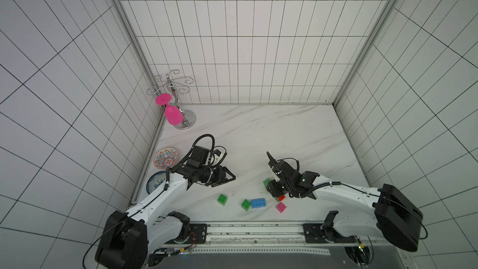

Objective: Assemble the letter r with lego
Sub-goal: Adjust the lego brick at the center of the board, then pick up the lego brick from the center of the board.

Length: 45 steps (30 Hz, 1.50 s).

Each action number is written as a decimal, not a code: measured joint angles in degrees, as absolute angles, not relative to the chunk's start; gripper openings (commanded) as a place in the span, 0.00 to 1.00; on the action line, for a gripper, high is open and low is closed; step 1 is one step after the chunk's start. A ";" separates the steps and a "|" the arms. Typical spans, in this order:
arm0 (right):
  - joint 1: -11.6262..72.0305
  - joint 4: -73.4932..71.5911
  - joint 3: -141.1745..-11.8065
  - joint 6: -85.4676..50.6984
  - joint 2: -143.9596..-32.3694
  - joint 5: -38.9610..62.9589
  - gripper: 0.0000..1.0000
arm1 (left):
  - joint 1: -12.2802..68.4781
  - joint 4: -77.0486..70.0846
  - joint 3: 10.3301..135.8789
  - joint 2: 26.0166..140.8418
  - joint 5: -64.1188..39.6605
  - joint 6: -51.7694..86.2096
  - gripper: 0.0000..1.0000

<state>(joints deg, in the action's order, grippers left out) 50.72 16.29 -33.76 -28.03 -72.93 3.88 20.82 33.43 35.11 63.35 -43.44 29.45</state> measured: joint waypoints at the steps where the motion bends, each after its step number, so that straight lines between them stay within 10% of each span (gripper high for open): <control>1: 50.65 15.97 -33.76 -28.08 -72.93 3.99 0.27 | 20.82 33.43 35.11 63.51 -43.46 29.41 0.54; 16: 39.18 8.71 -32.88 -28.08 -75.44 21.91 0.26 | 20.82 33.23 35.14 64.51 -43.57 28.88 0.54; 26: 23.35 3.25 -43.77 -29.61 -96.01 44.12 0.68 | 20.82 34.61 38.00 65.67 -42.76 27.73 0.54; 33: 22.52 19.40 -60.10 -22.61 -95.44 31.86 0.99 | 20.82 37.47 41.76 65.63 -39.40 25.39 0.55; 45: 21.58 31.35 -62.17 -24.93 -66.24 -1.74 0.99 | 20.82 43.75 49.91 62.98 -28.14 17.30 0.66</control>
